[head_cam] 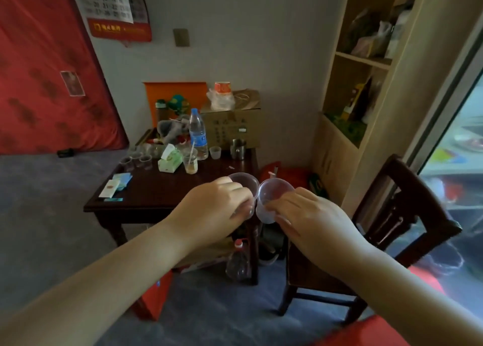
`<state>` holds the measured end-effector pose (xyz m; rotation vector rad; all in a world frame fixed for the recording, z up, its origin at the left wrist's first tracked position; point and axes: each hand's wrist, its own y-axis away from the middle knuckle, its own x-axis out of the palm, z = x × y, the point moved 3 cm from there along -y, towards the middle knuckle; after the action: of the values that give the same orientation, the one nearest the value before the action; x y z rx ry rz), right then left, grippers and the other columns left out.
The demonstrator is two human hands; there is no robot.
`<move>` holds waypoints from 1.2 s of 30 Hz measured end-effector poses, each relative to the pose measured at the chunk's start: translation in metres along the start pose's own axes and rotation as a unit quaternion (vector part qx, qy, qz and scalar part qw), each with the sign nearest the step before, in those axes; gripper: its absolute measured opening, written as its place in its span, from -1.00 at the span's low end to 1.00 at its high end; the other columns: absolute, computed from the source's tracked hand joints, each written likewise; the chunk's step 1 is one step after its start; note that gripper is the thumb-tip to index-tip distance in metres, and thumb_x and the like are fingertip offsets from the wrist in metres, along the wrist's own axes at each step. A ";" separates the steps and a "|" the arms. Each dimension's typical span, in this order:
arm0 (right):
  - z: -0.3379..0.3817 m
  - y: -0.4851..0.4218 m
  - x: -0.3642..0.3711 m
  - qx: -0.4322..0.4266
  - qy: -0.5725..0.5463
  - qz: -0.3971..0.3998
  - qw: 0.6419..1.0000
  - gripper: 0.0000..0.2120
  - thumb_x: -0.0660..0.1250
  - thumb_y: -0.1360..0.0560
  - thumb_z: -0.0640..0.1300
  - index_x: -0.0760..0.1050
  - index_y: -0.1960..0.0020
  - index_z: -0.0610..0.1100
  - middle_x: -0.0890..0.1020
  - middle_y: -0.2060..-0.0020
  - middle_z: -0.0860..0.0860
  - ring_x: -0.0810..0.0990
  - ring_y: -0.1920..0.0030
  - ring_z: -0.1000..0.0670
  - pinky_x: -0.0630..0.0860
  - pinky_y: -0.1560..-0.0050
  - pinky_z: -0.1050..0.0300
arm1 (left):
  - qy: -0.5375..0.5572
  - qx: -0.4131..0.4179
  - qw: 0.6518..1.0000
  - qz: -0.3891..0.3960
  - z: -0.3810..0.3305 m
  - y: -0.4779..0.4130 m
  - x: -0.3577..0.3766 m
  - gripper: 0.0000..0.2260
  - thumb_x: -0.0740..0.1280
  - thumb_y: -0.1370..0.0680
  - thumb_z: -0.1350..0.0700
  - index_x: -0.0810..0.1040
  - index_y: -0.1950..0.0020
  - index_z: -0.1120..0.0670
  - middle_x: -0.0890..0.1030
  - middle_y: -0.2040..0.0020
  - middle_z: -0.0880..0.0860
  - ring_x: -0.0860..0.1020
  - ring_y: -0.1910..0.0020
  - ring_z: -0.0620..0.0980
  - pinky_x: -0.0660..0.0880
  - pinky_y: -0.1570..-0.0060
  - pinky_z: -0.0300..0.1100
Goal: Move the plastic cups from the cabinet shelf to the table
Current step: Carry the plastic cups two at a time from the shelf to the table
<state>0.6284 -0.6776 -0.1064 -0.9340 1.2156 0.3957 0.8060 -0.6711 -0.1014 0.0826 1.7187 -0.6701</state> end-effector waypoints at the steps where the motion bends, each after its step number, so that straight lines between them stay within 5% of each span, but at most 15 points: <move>1: -0.013 -0.007 0.003 -0.002 -0.007 0.002 1.000 -0.68 0.42 -0.39 -0.23 0.53 -0.13 -0.08 0.63 0.03 0.00 0.56 0.03 -0.03 0.52 0.14 0.11 | -0.002 -0.002 1.000 -0.001 0.006 -0.010 0.006 -0.80 0.16 -0.55 0.00 0.51 0.17 0.03 0.54 0.25 -0.07 0.43 0.13 -0.09 0.46 0.32 -0.07; 13: -0.092 -0.103 0.065 -0.046 -0.064 0.007 0.997 -0.76 0.34 -0.45 -0.20 0.54 -0.12 -0.11 0.64 0.04 -0.03 0.55 0.02 -0.07 0.57 0.13 0.04 | -0.021 -0.064 0.998 -0.015 0.090 -0.063 0.053 -0.82 0.21 -0.52 0.06 0.52 0.21 0.09 0.56 0.28 -0.02 0.46 0.20 -0.01 0.43 0.40 -0.06; 27: -0.163 -0.260 0.156 0.032 -0.072 0.009 0.997 -0.80 0.31 -0.49 -0.22 0.54 -0.11 -0.10 0.62 0.04 -0.01 0.52 -0.01 -0.03 0.51 0.10 0.09 | -0.005 -0.069 0.997 -0.038 0.279 -0.136 0.092 -0.92 0.31 -0.46 0.13 0.53 0.25 0.06 0.56 0.31 -0.04 0.50 0.23 -0.02 0.27 0.34 -0.26; 32: -0.188 -0.312 0.209 0.085 -0.078 0.035 0.993 -0.78 0.25 -0.53 -0.16 0.52 -0.15 -0.07 0.60 -0.03 0.03 0.47 -0.09 0.04 0.41 -0.01 0.21 | 0.021 -0.071 0.997 -0.022 0.350 -0.170 0.129 -0.92 0.30 -0.47 0.12 0.54 0.22 0.06 0.56 0.30 -0.03 0.50 0.20 0.00 0.45 0.37 -0.12; 36: -0.206 -0.340 0.254 0.109 -0.108 0.080 0.985 -0.78 0.20 -0.56 -0.15 0.51 -0.17 -0.06 0.59 -0.06 0.02 0.45 -0.12 0.03 0.43 -0.08 0.11 | 0.042 -0.079 0.996 -0.016 0.391 -0.192 0.164 -0.93 0.32 -0.47 0.12 0.59 0.17 0.05 0.59 0.30 -0.03 0.52 0.20 0.01 0.51 0.36 -0.07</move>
<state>0.8278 -1.0907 -0.2152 -0.5912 1.1116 0.4692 1.0267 -1.0641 -0.2179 -0.0289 1.8523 -0.5581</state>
